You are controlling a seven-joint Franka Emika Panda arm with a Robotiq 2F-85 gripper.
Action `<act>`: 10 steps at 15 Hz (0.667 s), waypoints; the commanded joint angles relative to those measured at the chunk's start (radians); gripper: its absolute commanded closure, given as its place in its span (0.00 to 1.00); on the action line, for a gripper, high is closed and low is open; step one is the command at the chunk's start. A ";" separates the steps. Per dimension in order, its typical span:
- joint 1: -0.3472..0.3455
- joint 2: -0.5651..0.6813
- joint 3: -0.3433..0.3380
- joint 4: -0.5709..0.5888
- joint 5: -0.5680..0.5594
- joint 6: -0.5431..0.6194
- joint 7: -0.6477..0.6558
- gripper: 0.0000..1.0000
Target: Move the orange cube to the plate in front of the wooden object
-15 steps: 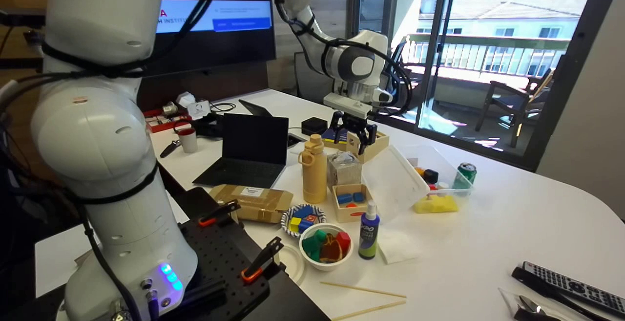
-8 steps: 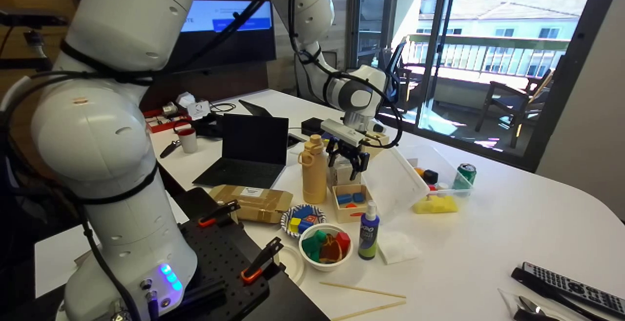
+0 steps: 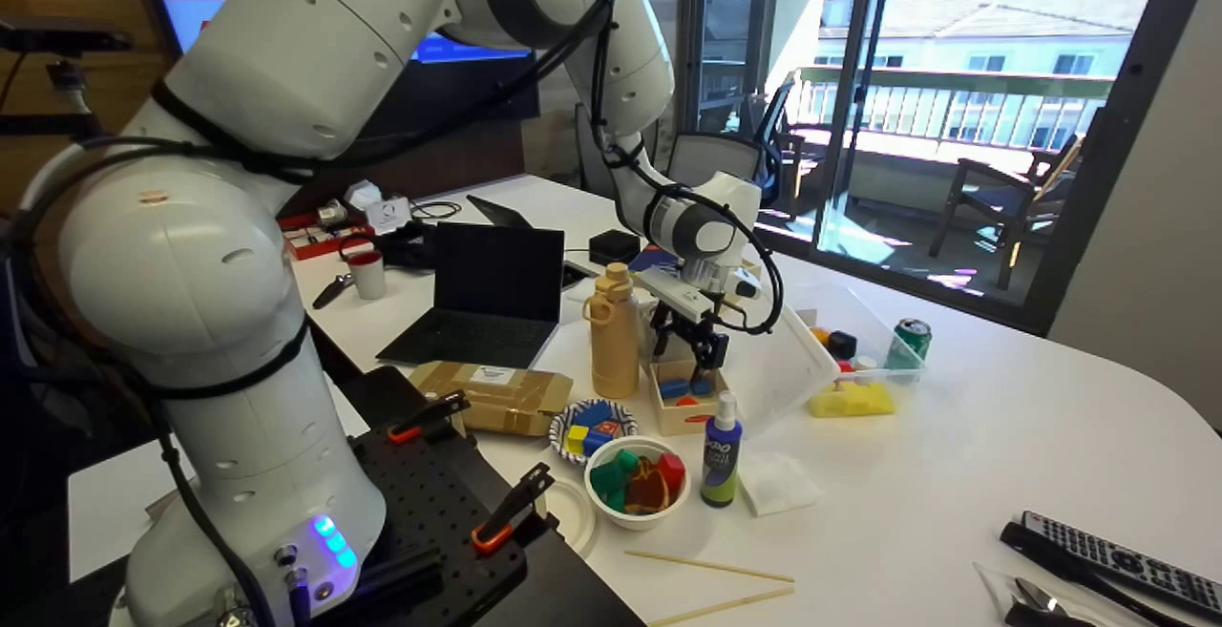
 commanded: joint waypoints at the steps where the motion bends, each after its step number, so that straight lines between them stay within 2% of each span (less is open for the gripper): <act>1: -0.028 0.064 0.006 0.079 0.016 -0.019 0.019 0.00; 6: -0.059 0.118 0.032 0.143 0.029 -0.022 -0.002 0.00; 10: -0.054 0.126 0.044 0.180 0.023 -0.037 0.001 0.00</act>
